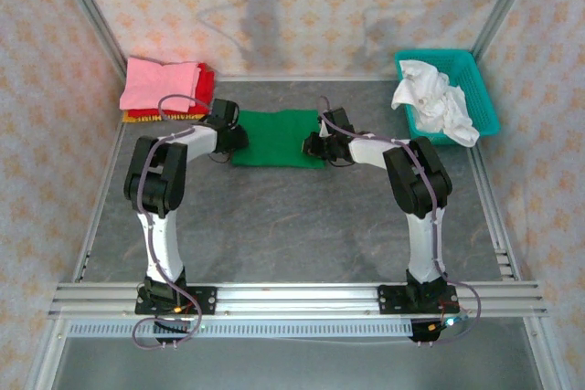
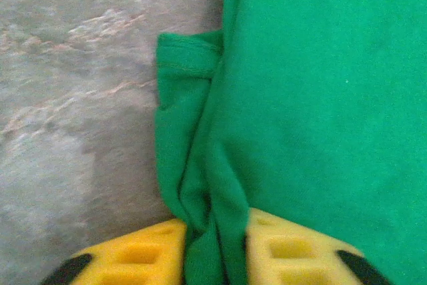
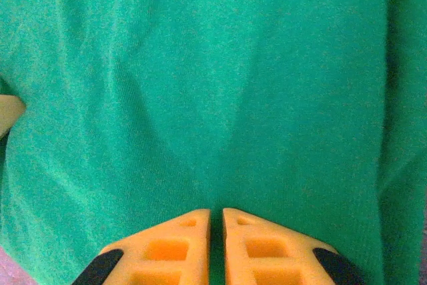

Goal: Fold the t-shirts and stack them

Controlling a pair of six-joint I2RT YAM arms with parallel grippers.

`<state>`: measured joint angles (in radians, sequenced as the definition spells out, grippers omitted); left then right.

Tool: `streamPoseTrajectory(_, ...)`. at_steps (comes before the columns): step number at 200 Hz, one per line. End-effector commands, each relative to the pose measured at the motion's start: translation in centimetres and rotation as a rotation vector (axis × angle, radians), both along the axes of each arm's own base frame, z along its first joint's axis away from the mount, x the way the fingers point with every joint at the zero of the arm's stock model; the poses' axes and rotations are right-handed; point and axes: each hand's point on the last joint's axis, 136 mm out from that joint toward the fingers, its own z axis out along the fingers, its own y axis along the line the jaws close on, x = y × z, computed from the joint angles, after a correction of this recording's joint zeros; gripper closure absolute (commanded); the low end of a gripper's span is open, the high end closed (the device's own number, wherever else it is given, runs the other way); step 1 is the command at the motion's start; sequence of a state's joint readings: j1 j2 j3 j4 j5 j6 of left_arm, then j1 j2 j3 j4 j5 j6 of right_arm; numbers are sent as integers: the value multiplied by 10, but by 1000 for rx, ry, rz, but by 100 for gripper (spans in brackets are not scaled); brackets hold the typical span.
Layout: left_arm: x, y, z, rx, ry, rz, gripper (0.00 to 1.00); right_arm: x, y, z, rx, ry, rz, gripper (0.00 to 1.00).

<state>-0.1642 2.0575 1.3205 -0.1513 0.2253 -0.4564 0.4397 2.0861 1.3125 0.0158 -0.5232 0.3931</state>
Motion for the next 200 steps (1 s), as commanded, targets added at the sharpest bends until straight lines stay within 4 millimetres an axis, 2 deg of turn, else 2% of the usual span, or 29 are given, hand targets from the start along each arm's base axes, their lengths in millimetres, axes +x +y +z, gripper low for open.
streamPoseTrajectory(1, -8, -51, -33, -105, 45, -117, 86, -1, -7, -14, -26, 19, -27, 87)
streamPoseTrajectory(10, -9, -47, -35, -92, 52, -109, 89, 0, -8, -12, -26, 16, -29, 87)
streamPoseTrajectory(24, -10, -42, -36, -83, 56, -105, 100, 0, -8, -6, -25, 8, -28, 87)
streamPoseTrajectory(48, -13, -19, -26, -54, 50, -78, 100, -1, -15, 21, -25, -18, -30, 84)
streamPoseTrajectory(68, -10, 5, -9, 1, 26, -62, 100, -3, -23, 57, -4, -74, -40, 67)
streamPoseTrajectory(81, -2, 12, 5, 40, 12, -90, 100, -5, -32, 77, -1, -110, -71, 57)
streamPoseTrajectory(104, 14, 19, 31, 140, 15, -154, 100, -11, -50, 95, -24, -171, -136, 43)
streamPoseTrajectory(121, 32, 31, 53, 255, -1, -182, 100, -19, -59, 93, -36, -194, -160, 39)
streamPoseTrajectory(143, 55, 43, 81, 377, -32, -217, 100, -29, -67, 78, -68, -188, -160, 34)
streamPoseTrajectory(175, 84, 60, 127, 521, -115, -227, 100, -38, -68, 67, -75, -154, -140, 33)
streamPoseTrajectory(200, 104, 79, 159, 556, -180, -217, 100, -42, -65, 64, -68, -124, -127, 32)
